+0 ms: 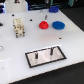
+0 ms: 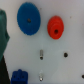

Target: Insert the blue gear onto the right peg, followed by the red gear

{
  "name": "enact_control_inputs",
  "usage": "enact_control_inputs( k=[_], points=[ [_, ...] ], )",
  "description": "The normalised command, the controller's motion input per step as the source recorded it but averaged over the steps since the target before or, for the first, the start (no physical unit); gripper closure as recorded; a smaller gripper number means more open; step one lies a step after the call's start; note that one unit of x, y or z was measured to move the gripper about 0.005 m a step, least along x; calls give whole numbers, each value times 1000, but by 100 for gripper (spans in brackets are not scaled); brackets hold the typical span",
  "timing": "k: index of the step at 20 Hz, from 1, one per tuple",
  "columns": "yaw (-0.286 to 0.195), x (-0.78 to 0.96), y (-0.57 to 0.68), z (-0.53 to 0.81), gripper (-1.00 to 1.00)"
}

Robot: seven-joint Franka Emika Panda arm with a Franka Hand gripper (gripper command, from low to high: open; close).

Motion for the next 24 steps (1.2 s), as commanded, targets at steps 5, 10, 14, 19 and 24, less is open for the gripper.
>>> enact_control_inputs(
  k=[5, 10, 14, 19, 24],
  points=[
    [0, -363, 273, -569, -100],
    [0, -339, 208, -591, -100],
    [0, -379, 207, -578, -100],
    [0, -314, 302, -509, -100],
    [0, -279, 327, -409, -100]
  ],
)
